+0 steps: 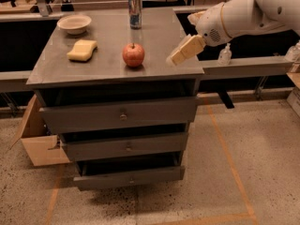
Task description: Pick apple
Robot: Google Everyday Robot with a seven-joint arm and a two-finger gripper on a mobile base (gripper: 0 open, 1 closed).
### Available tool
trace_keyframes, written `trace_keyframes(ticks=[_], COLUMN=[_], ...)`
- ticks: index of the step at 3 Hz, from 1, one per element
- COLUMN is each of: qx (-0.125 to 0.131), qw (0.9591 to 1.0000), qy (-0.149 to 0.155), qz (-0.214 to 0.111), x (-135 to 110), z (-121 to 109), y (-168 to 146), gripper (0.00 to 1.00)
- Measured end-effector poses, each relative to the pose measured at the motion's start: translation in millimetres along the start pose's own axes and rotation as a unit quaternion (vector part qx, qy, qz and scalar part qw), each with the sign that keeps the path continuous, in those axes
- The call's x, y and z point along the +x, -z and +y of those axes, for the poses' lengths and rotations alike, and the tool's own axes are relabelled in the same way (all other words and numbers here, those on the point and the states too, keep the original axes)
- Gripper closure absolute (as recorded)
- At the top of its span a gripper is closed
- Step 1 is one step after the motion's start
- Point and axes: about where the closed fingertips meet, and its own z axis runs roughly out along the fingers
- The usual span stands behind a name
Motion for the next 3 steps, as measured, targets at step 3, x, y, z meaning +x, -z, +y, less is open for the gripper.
trace_keyframes(ticks=[3], qx=[0.026], qw=[0.9973], qy=[-0.014], qz=[-0.068], x=[7.3], z=[-17.9], y=[-90.3], gripper=[0.0])
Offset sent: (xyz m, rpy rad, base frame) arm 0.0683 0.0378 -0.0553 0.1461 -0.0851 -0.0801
